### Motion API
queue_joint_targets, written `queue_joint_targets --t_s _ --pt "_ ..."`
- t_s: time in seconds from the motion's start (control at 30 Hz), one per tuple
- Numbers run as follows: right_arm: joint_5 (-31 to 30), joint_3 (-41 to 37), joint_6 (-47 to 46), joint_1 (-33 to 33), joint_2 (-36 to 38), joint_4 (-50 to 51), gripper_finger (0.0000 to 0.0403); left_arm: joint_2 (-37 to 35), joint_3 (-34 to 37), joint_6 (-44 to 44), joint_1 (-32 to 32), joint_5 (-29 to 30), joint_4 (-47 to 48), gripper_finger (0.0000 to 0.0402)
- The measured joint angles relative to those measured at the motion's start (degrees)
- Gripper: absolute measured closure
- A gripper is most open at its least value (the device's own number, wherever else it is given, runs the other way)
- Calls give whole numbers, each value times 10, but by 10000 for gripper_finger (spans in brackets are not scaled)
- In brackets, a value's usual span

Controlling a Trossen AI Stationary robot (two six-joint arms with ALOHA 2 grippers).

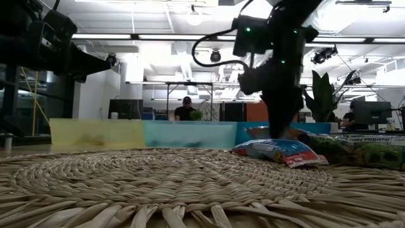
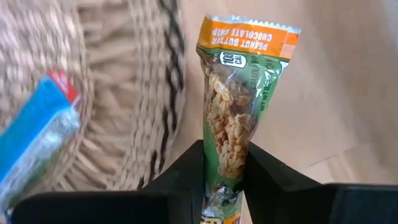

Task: Pick and place Granola Bars by type
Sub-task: Put the yellow granola bar into the green bin

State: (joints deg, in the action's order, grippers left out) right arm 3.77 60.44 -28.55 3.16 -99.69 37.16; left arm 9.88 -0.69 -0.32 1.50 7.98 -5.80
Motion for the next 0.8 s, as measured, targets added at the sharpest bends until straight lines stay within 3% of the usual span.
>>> queue_joint_targets --t_s 0.37,0.8 --pt "16 84 37 1 26 -48 325 0 0 0 0 0 0 401" --pt "7 238 121 6 34 -119 324 0 0 0 0 0 0 401"
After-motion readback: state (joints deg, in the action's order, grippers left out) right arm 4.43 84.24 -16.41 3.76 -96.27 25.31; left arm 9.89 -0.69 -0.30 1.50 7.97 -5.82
